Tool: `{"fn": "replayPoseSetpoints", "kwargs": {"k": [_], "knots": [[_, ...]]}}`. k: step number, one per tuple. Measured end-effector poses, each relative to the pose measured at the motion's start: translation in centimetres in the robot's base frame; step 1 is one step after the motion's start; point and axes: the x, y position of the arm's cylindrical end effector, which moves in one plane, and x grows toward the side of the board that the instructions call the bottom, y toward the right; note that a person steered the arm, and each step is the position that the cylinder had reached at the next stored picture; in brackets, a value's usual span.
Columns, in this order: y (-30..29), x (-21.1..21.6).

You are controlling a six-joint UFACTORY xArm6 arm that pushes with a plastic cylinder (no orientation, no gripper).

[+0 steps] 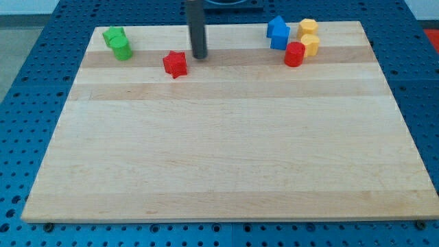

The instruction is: Move the red star down the green circle

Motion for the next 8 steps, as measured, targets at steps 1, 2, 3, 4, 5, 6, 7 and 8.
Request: {"fn": "replayPoseSetpoints", "kwargs": {"k": [1,2,3,4,5,6,7,8], "knots": [[0.0,1.0],[-0.7,1.2],[-0.9,1.3],[-2.6,1.8],[-2.7,1.8],[-4.2,1.8],[-7.8,1.9],[-8.3,1.9]]}}
